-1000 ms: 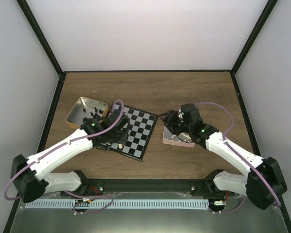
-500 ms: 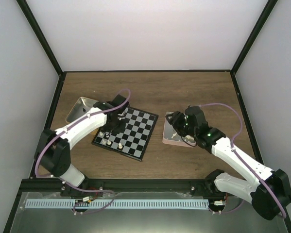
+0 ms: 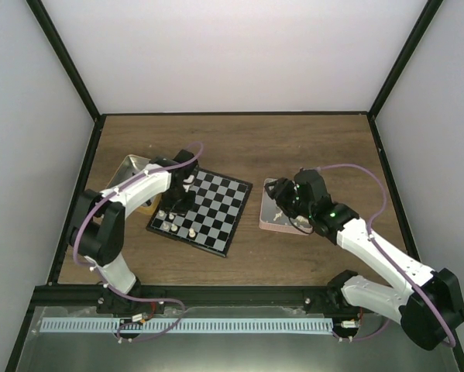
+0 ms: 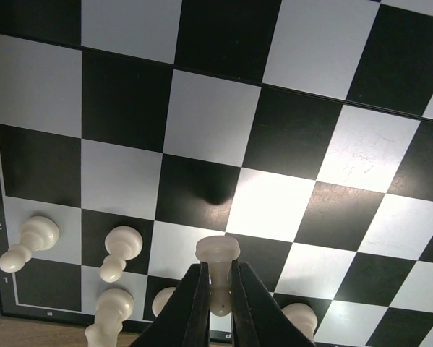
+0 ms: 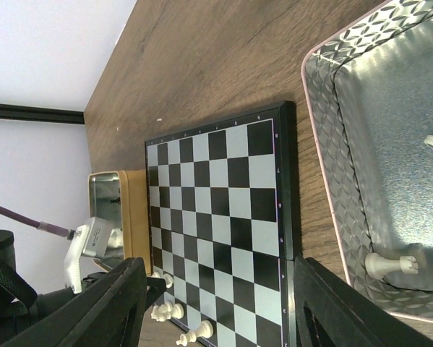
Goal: Set up the chess pieces on the board
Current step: Place the chess piece on the chessboard.
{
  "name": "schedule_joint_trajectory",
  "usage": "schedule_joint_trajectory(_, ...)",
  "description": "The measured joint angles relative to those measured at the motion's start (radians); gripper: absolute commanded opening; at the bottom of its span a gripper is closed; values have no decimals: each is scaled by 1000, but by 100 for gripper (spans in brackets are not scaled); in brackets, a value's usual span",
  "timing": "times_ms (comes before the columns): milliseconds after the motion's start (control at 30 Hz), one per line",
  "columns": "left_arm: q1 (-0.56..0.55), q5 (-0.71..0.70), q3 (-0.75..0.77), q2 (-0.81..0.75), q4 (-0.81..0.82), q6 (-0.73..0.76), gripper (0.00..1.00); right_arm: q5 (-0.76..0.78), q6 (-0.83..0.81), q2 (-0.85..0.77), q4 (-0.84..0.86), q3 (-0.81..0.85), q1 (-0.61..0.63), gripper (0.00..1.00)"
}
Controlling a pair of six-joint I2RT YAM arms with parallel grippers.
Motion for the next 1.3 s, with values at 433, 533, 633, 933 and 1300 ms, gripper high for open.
schedule_joint_trajectory(433,19,-14,-44,32,-15,24,9,0,-3,15,0,0,-1,57)
schedule_joint_trajectory(533,25,-19,-44,32,-16,26,10,0,-3,16,0,0,-1,58)
schedule_joint_trajectory(633,35,-19,-44,32,-16,27,11,0,-3,16,0,0,-1,58)
schedule_joint_trajectory(933,45,-14,-45,32,-16,29,11,0,-3,16,0,0,-1,58)
schedule_joint_trajectory(1300,45,16,-71,19,-15,34,13,0,-3,16,0,-4,-1,58)
